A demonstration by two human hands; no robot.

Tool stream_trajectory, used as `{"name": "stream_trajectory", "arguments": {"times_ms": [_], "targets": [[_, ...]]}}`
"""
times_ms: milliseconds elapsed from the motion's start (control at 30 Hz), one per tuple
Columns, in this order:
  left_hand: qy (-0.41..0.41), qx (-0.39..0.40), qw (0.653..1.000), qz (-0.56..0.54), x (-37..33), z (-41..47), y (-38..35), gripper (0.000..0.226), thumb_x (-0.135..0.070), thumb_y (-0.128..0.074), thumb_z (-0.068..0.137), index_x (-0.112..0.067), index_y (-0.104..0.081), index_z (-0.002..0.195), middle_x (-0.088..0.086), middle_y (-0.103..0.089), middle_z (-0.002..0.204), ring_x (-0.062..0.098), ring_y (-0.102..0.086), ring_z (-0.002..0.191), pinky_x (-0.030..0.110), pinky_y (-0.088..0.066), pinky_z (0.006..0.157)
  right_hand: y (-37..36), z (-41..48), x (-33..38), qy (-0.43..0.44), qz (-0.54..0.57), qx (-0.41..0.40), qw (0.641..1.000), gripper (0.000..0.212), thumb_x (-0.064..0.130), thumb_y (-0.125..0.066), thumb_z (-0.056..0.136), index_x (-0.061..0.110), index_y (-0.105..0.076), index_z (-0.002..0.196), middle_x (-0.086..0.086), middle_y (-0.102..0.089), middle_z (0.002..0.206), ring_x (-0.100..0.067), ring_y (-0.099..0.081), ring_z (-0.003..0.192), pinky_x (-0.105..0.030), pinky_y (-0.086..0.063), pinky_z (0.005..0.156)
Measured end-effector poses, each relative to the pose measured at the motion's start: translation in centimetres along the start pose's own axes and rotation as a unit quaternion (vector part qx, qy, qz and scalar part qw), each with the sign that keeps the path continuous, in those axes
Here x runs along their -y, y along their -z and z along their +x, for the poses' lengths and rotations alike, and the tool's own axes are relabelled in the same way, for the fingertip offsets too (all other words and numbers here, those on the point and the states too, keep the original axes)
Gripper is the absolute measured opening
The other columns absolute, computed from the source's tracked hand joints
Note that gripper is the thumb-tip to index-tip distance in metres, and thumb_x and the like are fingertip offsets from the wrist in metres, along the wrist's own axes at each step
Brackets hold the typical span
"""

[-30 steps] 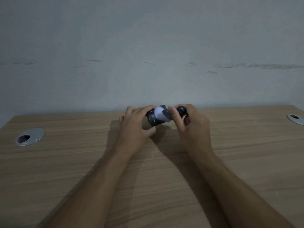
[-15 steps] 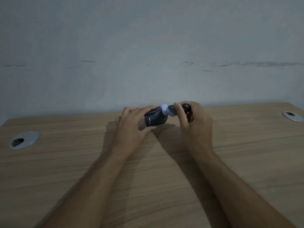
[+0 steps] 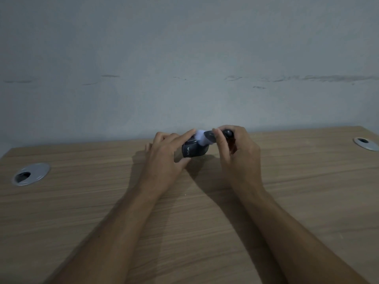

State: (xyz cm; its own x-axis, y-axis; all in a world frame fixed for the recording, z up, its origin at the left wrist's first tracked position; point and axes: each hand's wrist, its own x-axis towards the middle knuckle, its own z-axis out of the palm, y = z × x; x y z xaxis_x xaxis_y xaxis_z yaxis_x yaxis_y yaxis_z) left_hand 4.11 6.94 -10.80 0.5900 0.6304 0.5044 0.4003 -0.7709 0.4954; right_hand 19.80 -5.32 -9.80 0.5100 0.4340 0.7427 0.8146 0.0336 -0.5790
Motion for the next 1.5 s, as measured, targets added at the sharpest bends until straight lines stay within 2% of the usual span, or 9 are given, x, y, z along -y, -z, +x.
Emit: {"name": "stream_trajectory", "arguments": {"times_ms": [133, 267, 400, 667, 833, 1000, 1167, 1267, 1500], "targets": [[0.025, 0.003, 1.000, 0.006, 0.2, 0.1, 0.0, 0.100, 0.012, -0.075, 0.072, -0.043, -0.053, 0.153, -0.017, -0.071, 0.124, 0.018, -0.050, 0.115, 0.056, -0.045, 0.096, -1.0, -0.3, 1.0, 0.072, 0.004, 0.054, 0.996, 0.018, 0.026, -0.072, 0.105, 0.008, -0.074, 0.106, 0.000, -0.075, 0.093, -0.006, -0.065, 0.076, -0.008, -0.047, 0.069], [0.015, -0.006, 1.000, -0.001, 0.4, 0.1, -0.2, 0.085, -0.013, -0.086, 0.080, -0.045, -0.055, 0.152, -0.020, -0.070, 0.118, 0.015, -0.050, 0.114, 0.054, -0.044, 0.097, -0.9, 0.0, 0.0, 0.010, -0.015, 0.025, 1.000, 0.016, 0.024, -0.073, 0.104, 0.008, -0.074, 0.103, 0.000, -0.074, 0.089, -0.006, -0.061, 0.072, -0.004, -0.042, 0.068], [0.009, -0.020, 1.000, -0.009, 0.3, 0.1, -0.3, 0.078, -0.041, -0.089, 0.082, -0.046, -0.055, 0.152, -0.022, -0.070, 0.117, 0.015, -0.051, 0.112, 0.047, -0.042, 0.095, -0.3, 0.2, -1.2, -0.044, -0.028, -0.005, 0.999, 0.019, 0.031, -0.070, 0.107, 0.013, -0.074, 0.107, 0.001, -0.074, 0.095, -0.011, -0.064, 0.076, -0.018, -0.049, 0.068], [0.026, 0.011, 1.000, 0.005, 0.2, 0.1, 0.2, 0.092, -0.004, -0.081, 0.083, -0.043, -0.046, 0.159, -0.016, -0.069, 0.131, 0.015, -0.047, 0.122, 0.053, -0.040, 0.107, -0.9, -0.1, 0.5, 0.061, 0.022, 0.052, 0.997, 0.020, 0.028, -0.070, 0.107, 0.008, -0.073, 0.109, -0.003, -0.075, 0.098, -0.011, -0.070, 0.083, -0.014, -0.052, 0.074], [0.009, -0.013, 0.999, -0.029, 0.0, -0.2, 0.1, 0.080, -0.036, -0.091, 0.081, -0.039, -0.057, 0.153, -0.028, -0.064, 0.112, 0.018, -0.053, 0.115, 0.055, -0.047, 0.100, 0.1, 0.5, -1.1, -0.036, -0.002, 0.004, 0.999, 0.021, 0.034, -0.071, 0.107, 0.014, -0.077, 0.110, 0.003, -0.078, 0.097, -0.008, -0.069, 0.080, -0.008, -0.048, 0.072], [0.008, -0.017, 0.999, -0.043, -0.5, -0.3, 0.5, 0.079, -0.037, -0.092, 0.079, -0.036, -0.060, 0.151, -0.030, -0.058, 0.109, 0.020, -0.055, 0.119, 0.053, -0.049, 0.103, 0.1, 0.1, -0.9, -0.107, 0.032, 0.009, 0.994, 0.022, 0.039, -0.071, 0.105, 0.020, -0.080, 0.111, 0.011, -0.078, 0.093, -0.007, -0.072, 0.079, -0.019, -0.054, 0.070], [0.063, -0.026, 0.995, -0.068, -0.6, -0.4, 0.9, 0.073, -0.029, -0.087, 0.084, -0.043, -0.059, 0.149, -0.024, -0.049, 0.110, 0.013, -0.059, 0.121, 0.035, -0.047, 0.108, -0.3, 0.0, 0.0, -0.054, 0.047, 0.054, 0.996, 0.022, 0.035, -0.071, 0.106, 0.015, -0.079, 0.106, 0.009, -0.078, 0.087, -0.005, -0.073, 0.077, -0.012, -0.051, 0.067], [0.073, -0.041, 0.992, -0.092, -0.6, -0.4, 0.8, 0.072, -0.042, -0.092, 0.080, -0.045, -0.062, 0.145, -0.028, -0.049, 0.109, 0.003, -0.057, 0.115, 0.010, -0.040, 0.093, -0.1, 0.1, -1.2, -0.106, 0.020, 0.027, 0.994, 0.023, 0.039, -0.070, 0.106, 0.018, -0.079, 0.100, 0.012, -0.074, 0.080, 0.002, -0.066, 0.071, -0.011, -0.043, 0.064], [0.075, -0.023, 0.992, -0.095, -0.7, -0.3, 0.7, 0.072, -0.040, -0.093, 0.079, -0.043, -0.063, 0.145, -0.031, -0.045, 0.108, 0.006, -0.055, 0.116, 0.025, -0.043, 0.102, 0.0, 0.0, -0.8, -0.150, 0.069, 0.049, 0.985, 0.025, 0.042, -0.068, 0.107, 0.021, -0.081, 0.102, 0.015, -0.075, 0.082, 0.004, -0.068, 0.074, -0.009, -0.044, 0.066]]}}
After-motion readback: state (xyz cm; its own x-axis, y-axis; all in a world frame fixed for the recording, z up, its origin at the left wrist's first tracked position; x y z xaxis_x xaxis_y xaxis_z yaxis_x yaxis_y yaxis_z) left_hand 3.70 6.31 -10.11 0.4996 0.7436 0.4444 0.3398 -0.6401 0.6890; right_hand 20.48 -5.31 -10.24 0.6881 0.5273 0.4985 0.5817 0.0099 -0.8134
